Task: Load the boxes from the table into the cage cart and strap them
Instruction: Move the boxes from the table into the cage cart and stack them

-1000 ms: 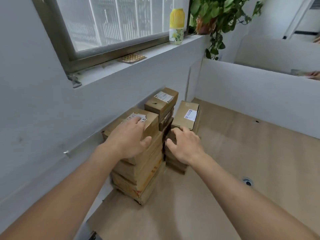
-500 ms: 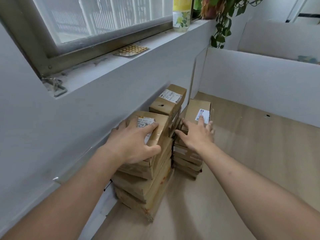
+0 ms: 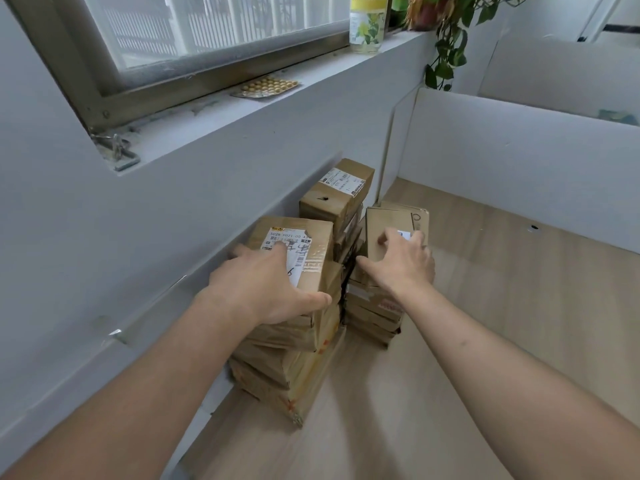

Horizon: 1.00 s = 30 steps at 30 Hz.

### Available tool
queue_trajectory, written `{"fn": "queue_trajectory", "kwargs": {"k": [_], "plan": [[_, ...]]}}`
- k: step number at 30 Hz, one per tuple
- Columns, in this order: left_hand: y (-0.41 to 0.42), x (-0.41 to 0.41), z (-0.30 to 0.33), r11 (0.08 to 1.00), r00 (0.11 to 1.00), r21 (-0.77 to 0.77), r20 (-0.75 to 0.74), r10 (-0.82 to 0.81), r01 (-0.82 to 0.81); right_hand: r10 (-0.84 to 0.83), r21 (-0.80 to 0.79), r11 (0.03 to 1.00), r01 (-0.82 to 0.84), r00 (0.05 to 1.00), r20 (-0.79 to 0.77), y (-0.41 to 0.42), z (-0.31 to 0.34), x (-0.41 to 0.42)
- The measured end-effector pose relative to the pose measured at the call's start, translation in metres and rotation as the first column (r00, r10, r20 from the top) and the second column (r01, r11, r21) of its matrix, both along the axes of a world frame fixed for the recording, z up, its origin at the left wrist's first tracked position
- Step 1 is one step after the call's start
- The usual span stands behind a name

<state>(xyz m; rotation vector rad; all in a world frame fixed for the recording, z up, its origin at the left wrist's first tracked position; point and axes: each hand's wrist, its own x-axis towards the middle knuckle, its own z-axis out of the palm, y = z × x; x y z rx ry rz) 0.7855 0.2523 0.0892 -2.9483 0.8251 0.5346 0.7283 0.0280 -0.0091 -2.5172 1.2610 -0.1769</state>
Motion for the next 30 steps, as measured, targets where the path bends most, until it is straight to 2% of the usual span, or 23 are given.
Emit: {"fn": "queue_trajectory", "kwargs": {"k": [2,8,15,20,25,30], "plan": [[0.004,0.0,-0.001,1.0,1.0,-0.026,0.017,-0.002,0.003,0.002,0.004,1.0,-0.002,0.999,0.049,-0.001,0.0,-0.003],[0.017,-0.008,0.001,0.994,0.999,-0.107,0.038,0.005,-0.001,0.021,-0.058,0.998,-0.018,0.998,0.061,0.023,0.012,-0.024],[0.037,-0.044,0.01,0.975,0.994,-0.215,0.08,0.08,-0.061,0.076,-0.067,0.995,-0.068,0.987,0.139,0.059,0.039,-0.064],[0.061,-0.092,0.012,0.941,0.976,-0.311,0.123,0.18,-0.135,0.185,-0.081,0.982,-0.172,0.962,0.199,0.087,0.054,-0.107],[0.087,-0.157,0.007,0.919,0.942,-0.337,0.187,0.28,-0.206,0.311,-0.114,0.95,-0.292,0.92,0.239,0.112,0.063,-0.167],[0.119,-0.231,-0.011,0.887,0.906,-0.351,0.186,0.38,-0.3,0.399,-0.124,0.917,-0.38,0.888,0.228,0.137,0.059,-0.225]]}}
